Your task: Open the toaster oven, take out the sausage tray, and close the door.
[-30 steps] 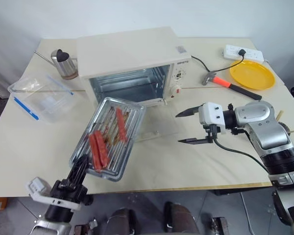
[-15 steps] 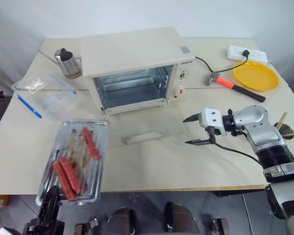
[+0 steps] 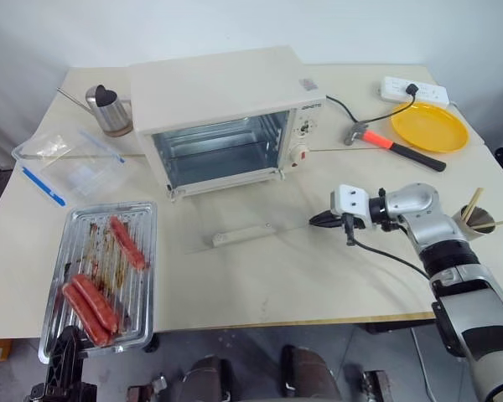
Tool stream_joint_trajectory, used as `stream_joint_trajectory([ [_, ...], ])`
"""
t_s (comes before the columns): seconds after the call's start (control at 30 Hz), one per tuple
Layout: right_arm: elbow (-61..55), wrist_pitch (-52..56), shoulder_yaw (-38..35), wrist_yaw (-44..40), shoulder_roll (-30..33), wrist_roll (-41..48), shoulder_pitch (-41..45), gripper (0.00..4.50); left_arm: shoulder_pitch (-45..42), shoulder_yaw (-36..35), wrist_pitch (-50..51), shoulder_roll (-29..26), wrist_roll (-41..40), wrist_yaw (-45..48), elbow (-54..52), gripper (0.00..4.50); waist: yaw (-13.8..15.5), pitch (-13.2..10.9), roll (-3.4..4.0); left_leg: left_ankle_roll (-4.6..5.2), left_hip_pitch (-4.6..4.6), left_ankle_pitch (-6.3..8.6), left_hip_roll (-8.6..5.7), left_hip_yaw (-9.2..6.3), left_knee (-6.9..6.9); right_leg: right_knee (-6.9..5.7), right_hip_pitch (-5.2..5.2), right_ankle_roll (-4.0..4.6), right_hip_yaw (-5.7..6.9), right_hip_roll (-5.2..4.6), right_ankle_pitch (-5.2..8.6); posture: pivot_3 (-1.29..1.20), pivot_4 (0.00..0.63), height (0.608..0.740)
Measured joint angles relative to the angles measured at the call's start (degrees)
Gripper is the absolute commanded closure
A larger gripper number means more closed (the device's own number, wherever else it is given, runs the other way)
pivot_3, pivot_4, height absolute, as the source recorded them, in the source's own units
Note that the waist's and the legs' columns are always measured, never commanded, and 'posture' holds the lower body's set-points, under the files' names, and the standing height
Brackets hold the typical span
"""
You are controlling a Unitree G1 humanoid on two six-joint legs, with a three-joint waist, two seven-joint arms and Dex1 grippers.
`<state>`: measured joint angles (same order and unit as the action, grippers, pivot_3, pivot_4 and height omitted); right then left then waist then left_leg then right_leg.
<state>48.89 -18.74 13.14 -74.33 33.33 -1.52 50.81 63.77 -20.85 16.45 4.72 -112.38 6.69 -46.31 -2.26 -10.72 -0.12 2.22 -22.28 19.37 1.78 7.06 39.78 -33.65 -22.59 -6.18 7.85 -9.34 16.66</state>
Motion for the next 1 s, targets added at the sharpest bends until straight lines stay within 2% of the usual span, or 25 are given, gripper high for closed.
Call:
stream_joint_trajectory([
  [0.23,1.97,3.16,-2.07,0.28,-4.25,2.55,1.77,4.48,-0.99,-1.87,-0.6,1.33,-0.02,0.04,2.13,4.5,0.15,-0.03,0.04,0.04,-0.07,0.08,0.0,0.0,0.16,-0.06,-0.02,0.0,-0.02,-0.02,0.0,0.0,0.15,0.74],
  [0.43,2.86,8.2,-7.13,0.78,-4.61,5.94,9.98,4.48,-0.94,-2.24,0.14,1.96,-0.03,1.04,2.36,4.5,0.14,-0.06,0.1,0.03,-0.12,0.13,0.02,0.0,0.2,-0.12,-0.09,0.01,-0.04,-0.04,0.0,0.0,0.15,0.74],
  [0.7,7.39,9.72,-9.54,1.63,-6.03,7.05,17.02,4.48,-0.58,-0.83,2.37,2.07,-0.03,2.02,4.04,4.5,0.08,-0.06,0.11,0.1,-0.13,0.23,0.0,0.03,0.21,-0.12,-0.11,-0.01,-0.06,-0.06,-0.01,0.0,0.15,0.74],
  [0.93,9.43,9.08,-11.43,3.31,-7.21,7.45,20.72,4.48,-2.33,0.55,5.52,-0.71,-0.03,0.54,4.81,4.5,0.2,-0.07,0.11,0.1,-0.14,0.26,-0.01,0.02,0.21,-0.16,-0.13,-0.04,-0.08,-0.08,-0.02,0.0,0.15,0.74],
  [1.0,8.18,10.95,-11.36,1.28,-7.1,7.76,20.56,4.48,-5.54,0.71,7.44,-5.34,-0.12,-0.75,6.35,4.5,0.44,-0.12,0.21,0.1,-0.14,0.26,-0.01,0.0,0.21,-0.22,-0.16,-0.04,-0.06,-0.07,-0.02,0.0,0.15,0.74],
])
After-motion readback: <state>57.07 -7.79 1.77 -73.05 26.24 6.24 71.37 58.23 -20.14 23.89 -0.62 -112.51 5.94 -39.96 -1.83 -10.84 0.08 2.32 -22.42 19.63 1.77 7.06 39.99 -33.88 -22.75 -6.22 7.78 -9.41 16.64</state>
